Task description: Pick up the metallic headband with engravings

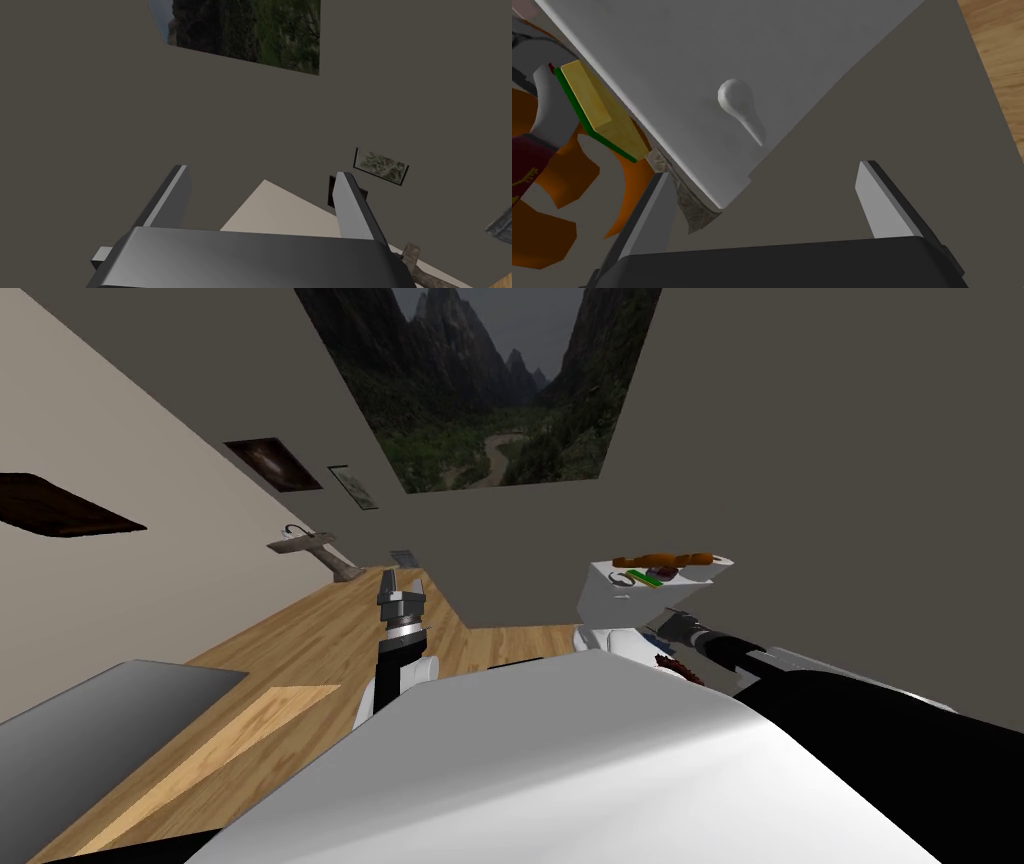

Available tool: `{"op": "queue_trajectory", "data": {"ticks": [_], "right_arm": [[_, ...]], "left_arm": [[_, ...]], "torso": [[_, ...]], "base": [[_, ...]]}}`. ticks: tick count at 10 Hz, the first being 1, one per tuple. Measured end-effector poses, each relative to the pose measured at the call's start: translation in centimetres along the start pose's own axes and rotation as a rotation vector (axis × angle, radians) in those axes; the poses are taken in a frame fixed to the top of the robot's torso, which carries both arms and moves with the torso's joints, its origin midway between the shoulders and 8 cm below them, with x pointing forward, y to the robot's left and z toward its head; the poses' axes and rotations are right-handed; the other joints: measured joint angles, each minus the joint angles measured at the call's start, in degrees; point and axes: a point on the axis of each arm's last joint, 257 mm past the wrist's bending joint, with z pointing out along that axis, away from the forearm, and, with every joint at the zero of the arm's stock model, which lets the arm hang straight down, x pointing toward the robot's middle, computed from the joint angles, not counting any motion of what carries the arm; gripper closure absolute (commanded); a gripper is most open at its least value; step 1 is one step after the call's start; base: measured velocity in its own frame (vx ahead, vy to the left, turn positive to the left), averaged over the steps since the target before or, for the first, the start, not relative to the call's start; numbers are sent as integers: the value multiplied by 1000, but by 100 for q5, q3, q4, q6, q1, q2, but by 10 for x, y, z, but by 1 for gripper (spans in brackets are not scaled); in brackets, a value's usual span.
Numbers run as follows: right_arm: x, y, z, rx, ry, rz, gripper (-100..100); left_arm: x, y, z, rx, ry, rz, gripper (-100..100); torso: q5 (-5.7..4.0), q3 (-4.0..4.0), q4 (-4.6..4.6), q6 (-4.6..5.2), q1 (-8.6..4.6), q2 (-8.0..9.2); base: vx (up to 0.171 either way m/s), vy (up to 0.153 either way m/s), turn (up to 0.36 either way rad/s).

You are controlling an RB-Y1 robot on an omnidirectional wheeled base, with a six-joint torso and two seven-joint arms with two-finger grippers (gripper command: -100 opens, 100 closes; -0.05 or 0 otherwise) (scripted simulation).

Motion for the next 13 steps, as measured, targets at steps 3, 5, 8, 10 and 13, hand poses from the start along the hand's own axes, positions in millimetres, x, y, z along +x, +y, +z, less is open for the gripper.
{"op": "queue_trajectory", "data": {"ticks": [3, 5, 8, 10, 13], "right_arm": [[9, -24, 0, 23, 39, -101, -100], [21, -46, -2, 42, 79, -194, -100], [29, -71, -1, 57, 127, -305, -100], [38, -85, -3, 58, 167, -389, -100], [51, -82, -7, 33, 203, -450, 0]], "left_arm": [[0, 0, 0, 0, 0, 0, 0], [0, 0, 0, 0, 0, 0, 0], [0, 0, 0, 0, 0, 0, 0], [0, 0, 0, 0, 0, 0, 0], [0, 0, 0, 0, 0, 0, 0]], "torso": [[-3, 0, 0, 7, -7, 0], [0, -2, -1, 1, 2, -3], [-2, -3, -1, 2, -5, -4], [-2, -4, -2, 7, -8, -7], [-2, 9, 3, 10, -5, 16]], "base": [[57, 21, 127], [61, 34, 144], [67, 18, 162], [69, 13, 103], [18, 12, 34]]}}
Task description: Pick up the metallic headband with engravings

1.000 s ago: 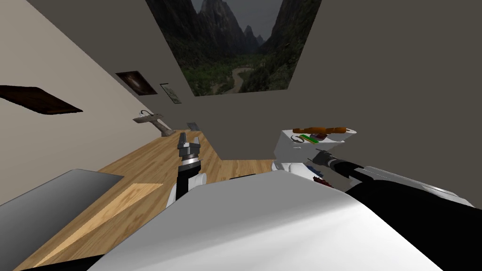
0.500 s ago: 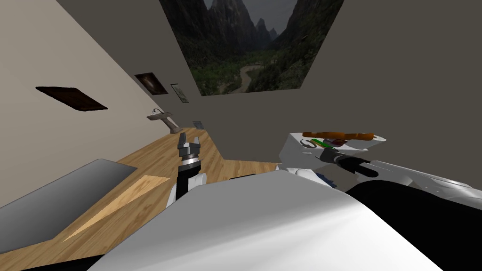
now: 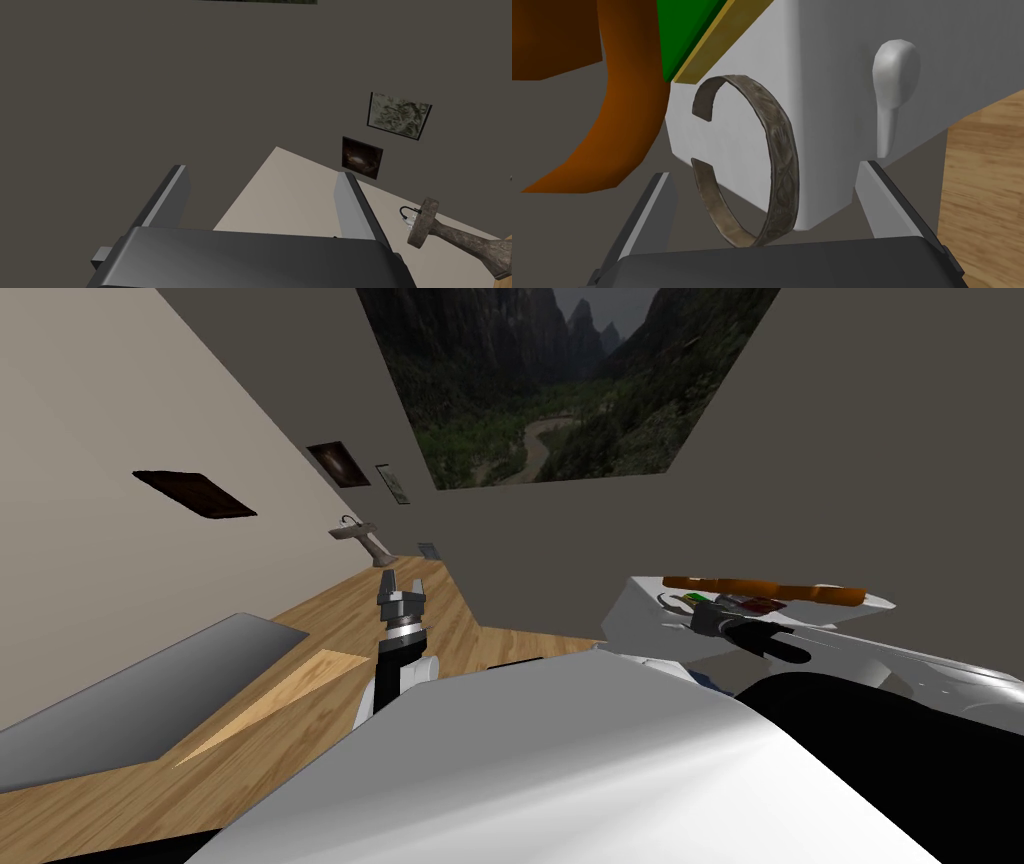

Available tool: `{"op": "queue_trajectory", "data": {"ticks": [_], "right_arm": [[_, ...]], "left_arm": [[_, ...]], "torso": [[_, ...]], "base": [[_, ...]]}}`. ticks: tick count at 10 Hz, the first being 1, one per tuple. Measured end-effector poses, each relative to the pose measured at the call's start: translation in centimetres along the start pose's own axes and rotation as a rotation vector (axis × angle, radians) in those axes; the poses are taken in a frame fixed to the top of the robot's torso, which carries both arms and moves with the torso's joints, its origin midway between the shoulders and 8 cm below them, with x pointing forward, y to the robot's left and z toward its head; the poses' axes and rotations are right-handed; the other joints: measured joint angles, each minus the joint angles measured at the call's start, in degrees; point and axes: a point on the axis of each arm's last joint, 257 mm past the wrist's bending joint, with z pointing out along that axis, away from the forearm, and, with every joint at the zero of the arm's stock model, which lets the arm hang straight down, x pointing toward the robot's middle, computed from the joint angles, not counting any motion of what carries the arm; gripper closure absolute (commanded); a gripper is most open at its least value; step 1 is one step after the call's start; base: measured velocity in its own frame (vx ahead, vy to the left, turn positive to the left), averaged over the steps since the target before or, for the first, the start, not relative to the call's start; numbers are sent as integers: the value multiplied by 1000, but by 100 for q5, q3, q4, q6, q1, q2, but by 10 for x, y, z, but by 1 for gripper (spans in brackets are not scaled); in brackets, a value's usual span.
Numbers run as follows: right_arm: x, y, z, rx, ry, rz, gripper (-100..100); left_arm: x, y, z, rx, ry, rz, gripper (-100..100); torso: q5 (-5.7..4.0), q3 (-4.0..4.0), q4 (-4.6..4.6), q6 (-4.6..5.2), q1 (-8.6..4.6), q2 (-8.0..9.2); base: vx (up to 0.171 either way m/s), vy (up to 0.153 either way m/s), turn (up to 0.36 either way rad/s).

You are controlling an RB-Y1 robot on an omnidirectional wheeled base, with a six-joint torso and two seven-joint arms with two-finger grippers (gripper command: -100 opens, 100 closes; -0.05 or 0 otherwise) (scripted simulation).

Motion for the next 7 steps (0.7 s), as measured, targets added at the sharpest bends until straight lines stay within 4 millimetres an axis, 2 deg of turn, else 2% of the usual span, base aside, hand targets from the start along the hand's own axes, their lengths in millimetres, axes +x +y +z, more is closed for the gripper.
{"op": "queue_trajectory", "data": {"ticks": [1, 7], "right_arm": [[0, 0, 0, 0, 0, 0, -100], [-11, 0, 23, 0, -17, -2, -100]], "left_arm": [[0, 0, 0, 0, 0, 0, 0], [0, 0, 0, 0, 0, 0, 0]], "torso": [[-1, 4, 2, 0, -3, 6], [-1, 11, 5, 1, -2, 18]], "base": [[-22, 3, -5], [-22, 7, -1]]}}
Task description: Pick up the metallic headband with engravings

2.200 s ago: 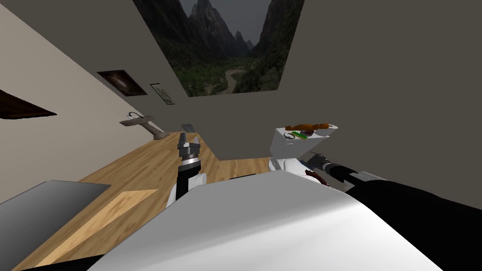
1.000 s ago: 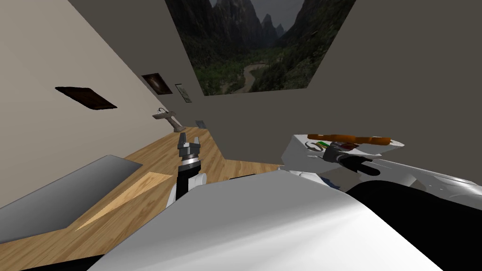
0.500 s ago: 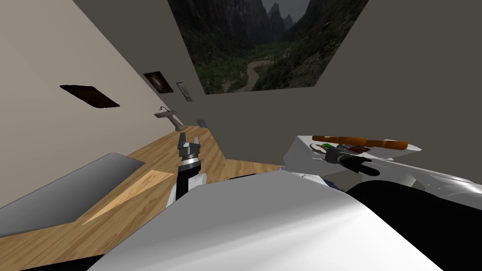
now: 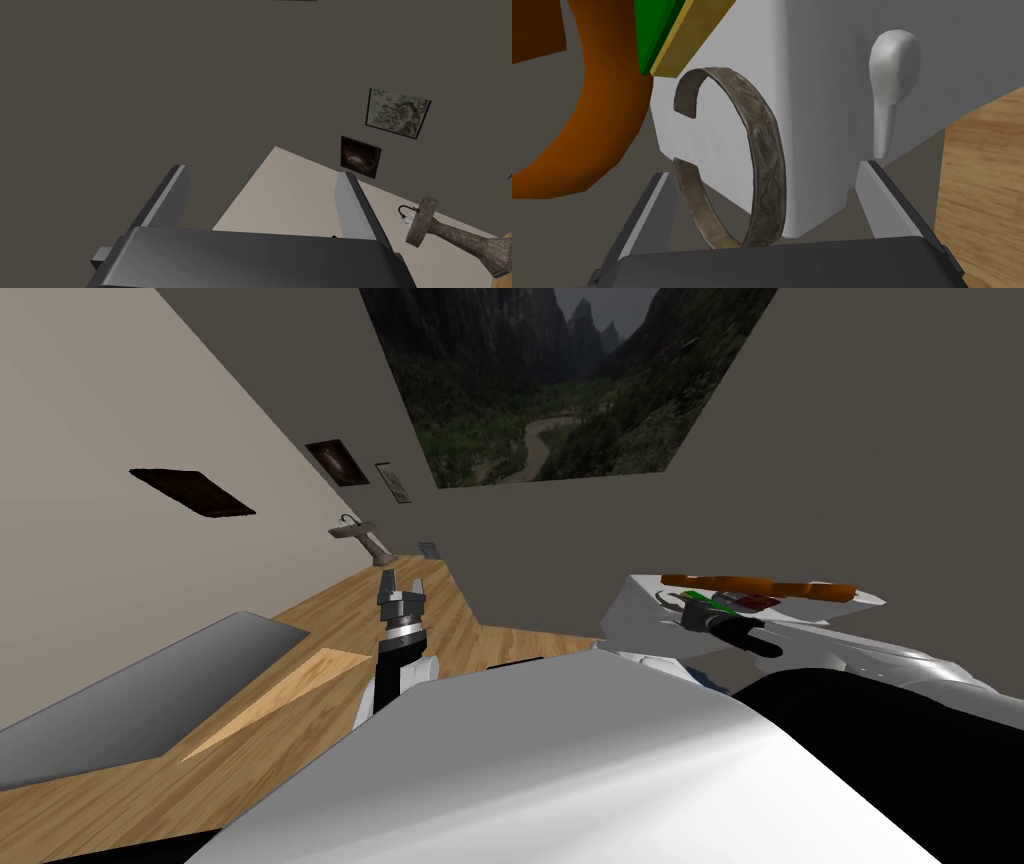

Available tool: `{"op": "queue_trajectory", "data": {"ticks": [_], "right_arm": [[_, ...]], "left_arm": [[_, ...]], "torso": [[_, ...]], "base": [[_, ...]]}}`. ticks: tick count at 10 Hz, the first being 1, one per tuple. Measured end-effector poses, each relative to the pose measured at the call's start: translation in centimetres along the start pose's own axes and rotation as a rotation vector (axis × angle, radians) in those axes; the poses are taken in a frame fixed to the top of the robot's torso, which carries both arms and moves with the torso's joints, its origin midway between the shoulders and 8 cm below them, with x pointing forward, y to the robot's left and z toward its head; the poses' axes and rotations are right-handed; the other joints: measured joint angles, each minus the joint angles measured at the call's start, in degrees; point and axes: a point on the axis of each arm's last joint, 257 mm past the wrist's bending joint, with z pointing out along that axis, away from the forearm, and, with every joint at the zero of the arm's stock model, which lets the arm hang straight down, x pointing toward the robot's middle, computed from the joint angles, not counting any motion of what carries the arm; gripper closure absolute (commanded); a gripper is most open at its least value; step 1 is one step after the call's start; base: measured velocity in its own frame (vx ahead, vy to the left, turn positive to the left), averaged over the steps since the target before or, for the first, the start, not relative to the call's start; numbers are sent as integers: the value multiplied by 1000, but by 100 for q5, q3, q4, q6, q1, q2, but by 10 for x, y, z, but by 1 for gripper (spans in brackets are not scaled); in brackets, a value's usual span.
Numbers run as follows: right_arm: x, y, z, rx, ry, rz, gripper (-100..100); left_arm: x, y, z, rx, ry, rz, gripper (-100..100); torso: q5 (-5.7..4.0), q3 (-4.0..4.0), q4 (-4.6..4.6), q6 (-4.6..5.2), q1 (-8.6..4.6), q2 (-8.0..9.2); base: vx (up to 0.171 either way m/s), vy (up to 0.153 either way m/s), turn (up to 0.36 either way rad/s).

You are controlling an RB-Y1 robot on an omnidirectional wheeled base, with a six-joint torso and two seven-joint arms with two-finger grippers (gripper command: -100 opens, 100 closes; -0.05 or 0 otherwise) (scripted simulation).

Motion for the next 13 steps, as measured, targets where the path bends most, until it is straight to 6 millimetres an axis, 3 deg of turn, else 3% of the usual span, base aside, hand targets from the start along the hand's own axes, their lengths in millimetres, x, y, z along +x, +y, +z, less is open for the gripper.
{"op": "queue_trajectory", "data": {"ticks": [13], "right_arm": [[-10, -12, 39, -7, -12, -3, -100]], "left_arm": [[0, 0, 0, 0, 0, 0, 0]], "torso": [[-3, -2, -1, -4, -4, -4]], "base": [[-22, 8, -3]]}}
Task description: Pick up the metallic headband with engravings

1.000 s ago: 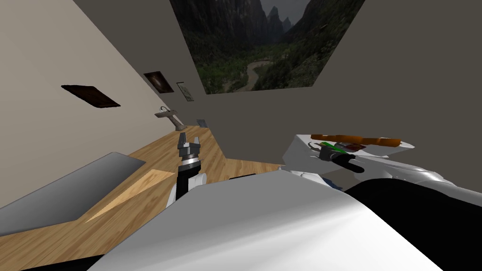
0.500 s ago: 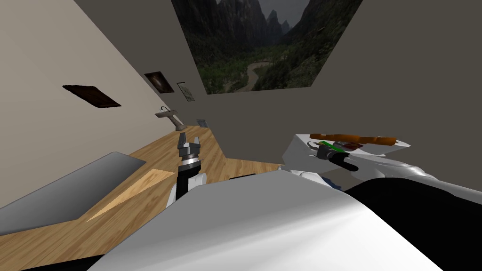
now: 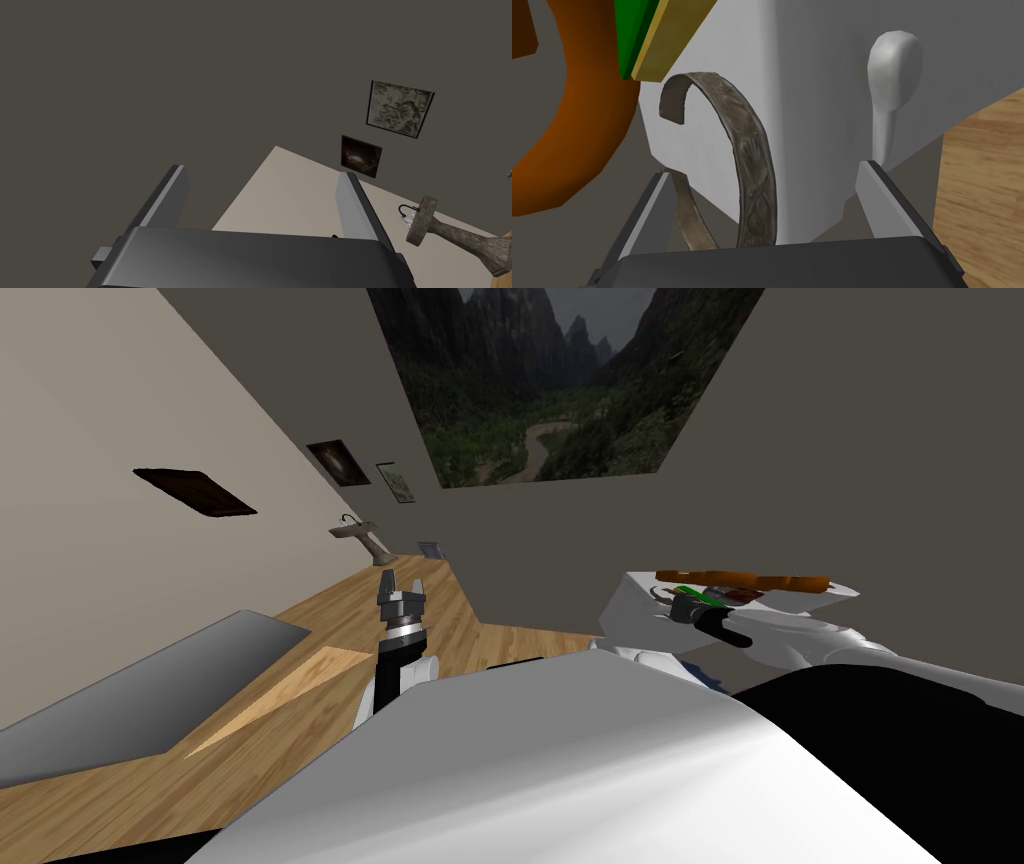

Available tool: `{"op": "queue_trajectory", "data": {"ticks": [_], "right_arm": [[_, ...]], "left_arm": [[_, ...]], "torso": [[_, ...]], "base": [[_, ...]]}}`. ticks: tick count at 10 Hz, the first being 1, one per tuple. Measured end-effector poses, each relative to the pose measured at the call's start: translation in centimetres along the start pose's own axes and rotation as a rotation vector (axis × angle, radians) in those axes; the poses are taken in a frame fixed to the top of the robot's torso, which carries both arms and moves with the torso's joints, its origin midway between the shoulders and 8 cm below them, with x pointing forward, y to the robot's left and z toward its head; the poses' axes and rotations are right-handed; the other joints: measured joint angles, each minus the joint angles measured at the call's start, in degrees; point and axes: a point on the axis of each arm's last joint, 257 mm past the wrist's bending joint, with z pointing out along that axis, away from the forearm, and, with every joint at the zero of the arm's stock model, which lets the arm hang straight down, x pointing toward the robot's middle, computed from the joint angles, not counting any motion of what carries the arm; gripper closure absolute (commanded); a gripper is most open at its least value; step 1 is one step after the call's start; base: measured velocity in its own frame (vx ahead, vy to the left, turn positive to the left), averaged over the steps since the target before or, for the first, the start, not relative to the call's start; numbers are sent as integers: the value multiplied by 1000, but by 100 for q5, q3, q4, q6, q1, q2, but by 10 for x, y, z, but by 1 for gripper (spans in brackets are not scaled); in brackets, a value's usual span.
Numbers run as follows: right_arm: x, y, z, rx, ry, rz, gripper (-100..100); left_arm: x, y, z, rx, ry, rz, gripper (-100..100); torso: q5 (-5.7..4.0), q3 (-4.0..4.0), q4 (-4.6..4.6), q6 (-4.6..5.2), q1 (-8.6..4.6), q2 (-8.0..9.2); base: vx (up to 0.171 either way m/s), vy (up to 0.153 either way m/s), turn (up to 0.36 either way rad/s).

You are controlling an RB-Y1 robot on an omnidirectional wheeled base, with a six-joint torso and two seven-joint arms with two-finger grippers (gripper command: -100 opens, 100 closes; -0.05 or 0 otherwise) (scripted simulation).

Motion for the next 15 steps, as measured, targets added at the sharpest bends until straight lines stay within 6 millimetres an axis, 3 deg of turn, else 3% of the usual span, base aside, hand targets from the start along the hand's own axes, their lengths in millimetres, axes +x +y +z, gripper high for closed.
{"op": "queue_trajectory", "data": {"ticks": [10, 15], "right_arm": [[-5, -17, 19, 3, 0, 11, -100], [2, -35, 30, 5, 24, -23, -100]], "left_arm": [[0, 0, 0, 0, 0, 0, 0], [0, 0, 0, 0, 0, 0, 0]], "torso": [[2, -16, 0, -8, -51, -32], [3, -14, 2, -12, -56, -31]], "base": [[-17, 7, -2], [-24, 7, -3]]}}
